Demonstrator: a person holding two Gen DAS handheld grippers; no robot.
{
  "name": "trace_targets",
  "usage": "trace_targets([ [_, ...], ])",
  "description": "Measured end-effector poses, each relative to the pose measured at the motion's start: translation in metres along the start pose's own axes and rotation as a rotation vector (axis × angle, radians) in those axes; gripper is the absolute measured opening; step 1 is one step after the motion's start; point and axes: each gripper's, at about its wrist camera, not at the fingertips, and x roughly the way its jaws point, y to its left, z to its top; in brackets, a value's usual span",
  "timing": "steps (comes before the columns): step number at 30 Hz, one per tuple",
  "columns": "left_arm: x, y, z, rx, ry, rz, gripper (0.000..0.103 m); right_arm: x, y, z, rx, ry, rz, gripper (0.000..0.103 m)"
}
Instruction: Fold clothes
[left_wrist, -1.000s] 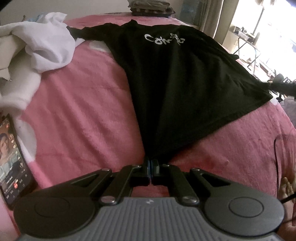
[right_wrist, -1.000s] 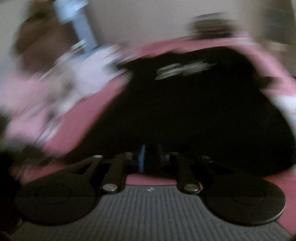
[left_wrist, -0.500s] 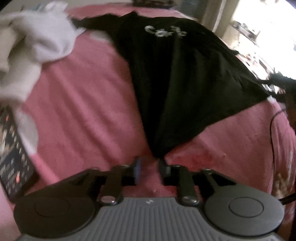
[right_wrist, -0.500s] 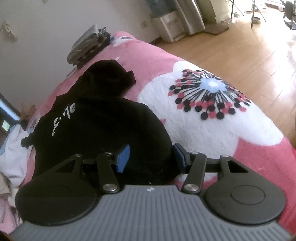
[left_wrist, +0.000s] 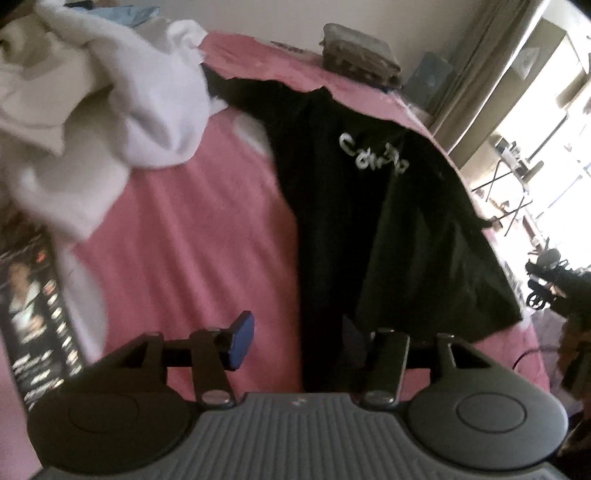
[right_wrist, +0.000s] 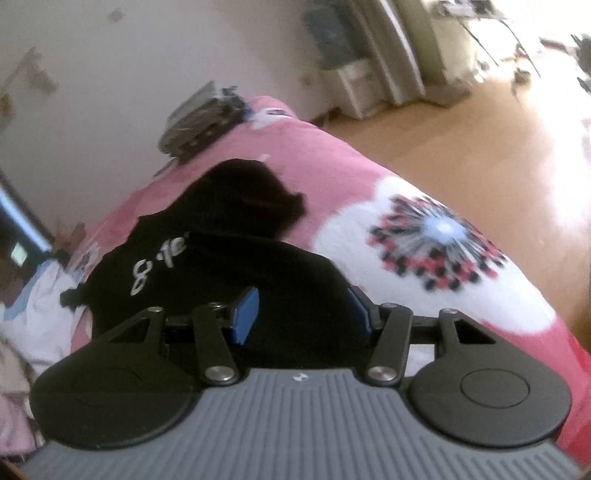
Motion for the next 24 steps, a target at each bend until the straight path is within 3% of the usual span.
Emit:
trace_targets([
  [4, 0.023, -0.018, 0.023, 0.038, 0.002, -0.013, 0.055, 0.008, 0.016, 0.010, -0.043, -0.006, 0.028, 0.052],
  [8, 0.054, -0.041, 0.032, 0.140, 0.041, -0.009, 0.055, 0.035, 0.024, 0.030, -0.072, 0.015, 0.040, 0.052],
  [15, 0.088, -0.077, 0.014, 0.299, 0.108, -0.015, 0.055, 0.110, 0.034, 0.062, -0.158, 0.116, 0.016, 0.060],
  [21, 0.105, -0.082, -0.002, 0.382, 0.161, 0.044, 0.055, 0.174, 0.043, 0.090, -0.231, 0.203, -0.004, 0.066],
  [22, 0.106, -0.083, -0.005, 0.391, 0.155, 0.055, 0.055, 0.185, 0.044, 0.095, -0.243, 0.218, -0.007, 0.065],
  [23, 0.107, -0.084, -0.008, 0.400, 0.150, 0.065, 0.055, 0.190, 0.047, 0.095, -0.275, 0.220, -0.017, 0.056],
  [24, 0.108, -0.085, -0.011, 0.409, 0.145, 0.076, 0.056, 0.189, 0.052, 0.091, -0.332, 0.208, -0.036, 0.037],
])
